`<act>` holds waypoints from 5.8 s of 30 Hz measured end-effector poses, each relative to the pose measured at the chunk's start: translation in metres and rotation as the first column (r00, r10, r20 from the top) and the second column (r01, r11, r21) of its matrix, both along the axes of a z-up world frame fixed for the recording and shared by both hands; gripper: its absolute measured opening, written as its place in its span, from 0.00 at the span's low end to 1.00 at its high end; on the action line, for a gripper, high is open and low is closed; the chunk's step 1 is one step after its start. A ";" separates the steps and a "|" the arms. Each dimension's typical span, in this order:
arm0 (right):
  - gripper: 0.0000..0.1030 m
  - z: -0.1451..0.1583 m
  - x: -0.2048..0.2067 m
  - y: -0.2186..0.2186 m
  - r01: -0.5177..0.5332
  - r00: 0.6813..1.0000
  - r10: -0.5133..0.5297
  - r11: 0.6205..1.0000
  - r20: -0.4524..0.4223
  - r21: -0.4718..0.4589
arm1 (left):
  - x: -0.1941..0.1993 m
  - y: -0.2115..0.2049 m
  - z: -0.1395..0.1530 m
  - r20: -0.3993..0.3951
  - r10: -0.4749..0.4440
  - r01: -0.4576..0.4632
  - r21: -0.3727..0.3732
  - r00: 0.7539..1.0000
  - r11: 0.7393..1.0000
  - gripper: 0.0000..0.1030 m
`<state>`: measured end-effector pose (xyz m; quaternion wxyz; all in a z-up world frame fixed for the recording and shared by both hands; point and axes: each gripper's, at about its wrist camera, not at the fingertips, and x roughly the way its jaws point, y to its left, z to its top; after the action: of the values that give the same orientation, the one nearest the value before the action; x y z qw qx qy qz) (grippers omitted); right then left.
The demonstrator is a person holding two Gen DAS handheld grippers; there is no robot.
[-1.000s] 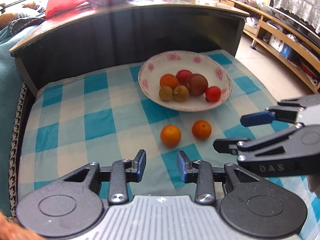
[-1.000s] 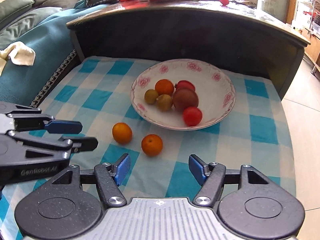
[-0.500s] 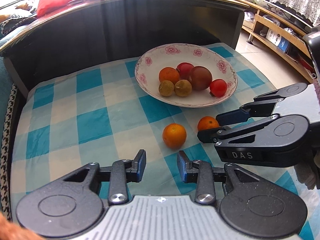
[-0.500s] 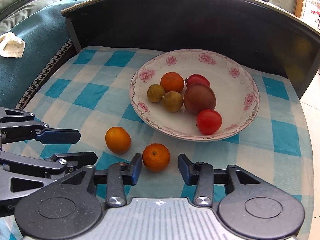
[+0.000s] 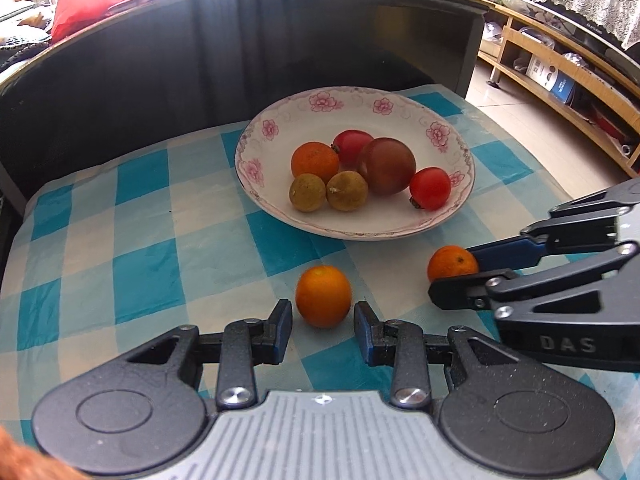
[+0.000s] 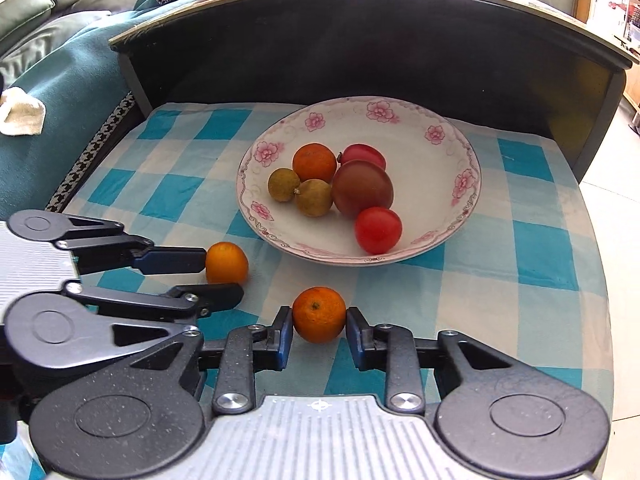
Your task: Organize fruits
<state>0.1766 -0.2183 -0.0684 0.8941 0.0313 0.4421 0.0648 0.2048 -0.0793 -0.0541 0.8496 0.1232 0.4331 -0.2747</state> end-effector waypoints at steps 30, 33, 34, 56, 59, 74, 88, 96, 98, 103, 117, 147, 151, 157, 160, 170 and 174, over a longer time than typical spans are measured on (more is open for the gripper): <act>0.23 -0.001 -0.001 -0.019 0.042 0.999 -0.042 0.999 -0.010 0.023 | 0.016 -0.001 0.001 -0.003 0.086 -0.086 -0.057 0.996 0.995 0.37; 0.23 0.003 -0.002 -0.020 0.041 0.999 -0.041 0.999 -0.001 0.027 | 0.010 0.003 0.005 -0.011 0.078 -0.079 -0.061 0.997 0.995 0.37; 0.23 0.005 -0.002 -0.020 0.039 0.999 -0.039 0.999 0.004 0.030 | 0.008 0.004 0.006 -0.013 0.075 -0.075 -0.064 0.997 0.995 0.37; 0.23 0.030 0.016 -0.021 0.060 0.994 -0.062 0.998 0.093 0.020 | 0.018 -0.011 0.035 0.024 0.084 -0.081 -0.121 0.996 0.989 0.37; 0.23 0.031 0.023 -0.025 0.071 0.992 -0.072 0.997 0.100 0.015 | 0.024 -0.015 0.034 0.030 0.093 -0.088 -0.115 0.995 0.989 0.37; 0.25 0.029 0.043 -0.025 0.084 0.985 -0.081 0.996 0.150 -0.010 | 0.035 -0.018 0.029 0.042 0.112 -0.107 -0.102 0.993 0.989 0.37; 0.36 0.031 0.042 -0.031 0.100 0.982 -0.099 0.995 0.161 -0.004 | 0.036 -0.016 0.033 0.047 0.126 -0.119 -0.115 0.991 0.986 0.38; 0.36 0.031 0.042 -0.032 0.103 0.982 -0.102 0.995 0.160 -0.002 | 0.037 -0.015 0.034 0.051 0.127 -0.120 -0.125 0.991 0.985 0.38; 0.37 0.032 0.042 -0.033 0.105 0.981 -0.104 0.994 0.162 0.002 | 0.037 -0.015 0.034 0.050 0.126 -0.119 -0.127 0.991 0.985 0.38; 0.37 0.035 0.040 -0.035 0.110 0.980 -0.111 0.994 0.168 0.015 | 0.037 -0.013 0.036 0.045 0.123 -0.116 -0.142 0.991 0.983 0.39; 0.38 0.041 0.033 -0.042 0.141 0.973 -0.143 0.990 0.181 0.020 | 0.039 -0.004 0.050 0.053 0.170 -0.158 -0.188 0.984 0.969 0.40; 0.44 0.070 -0.118 -0.030 0.270 0.941 -0.286 0.957 0.182 0.106 | -0.128 0.019 0.125 0.274 0.209 -0.173 -0.151 0.939 0.973 1.00; 0.44 0.074 -0.137 -0.021 0.259 0.939 -0.273 0.962 0.207 0.091 | -0.148 0.028 0.134 0.303 0.269 -0.230 -0.157 0.915 0.960 1.00; 0.44 0.077 -0.163 -0.014 0.249 0.935 -0.266 0.964 0.235 0.098 | -0.166 0.050 0.131 0.251 0.300 -0.223 -0.293 0.920 0.930 1.00; 0.44 0.076 -0.173 -0.012 0.248 0.933 -0.266 0.963 0.242 0.101 | -0.170 0.053 0.127 0.242 0.314 -0.240 -0.291 0.918 0.926 1.00; 0.45 0.060 -0.184 -0.005 0.261 0.935 -0.278 0.960 0.218 0.103 | -0.178 0.041 0.095 0.251 0.312 -0.297 -0.094 0.917 0.950 1.00; 0.46 0.050 -0.185 -0.004 0.275 0.937 -0.290 0.956 0.194 0.101 | -0.180 0.036 0.082 0.247 0.297 -0.293 -0.054 0.922 0.954 1.00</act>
<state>-0.0083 -0.2222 -0.0179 0.9335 0.1197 0.3349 -0.0456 0.0244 -0.0436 0.0277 0.9302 0.0838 0.3331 -0.1290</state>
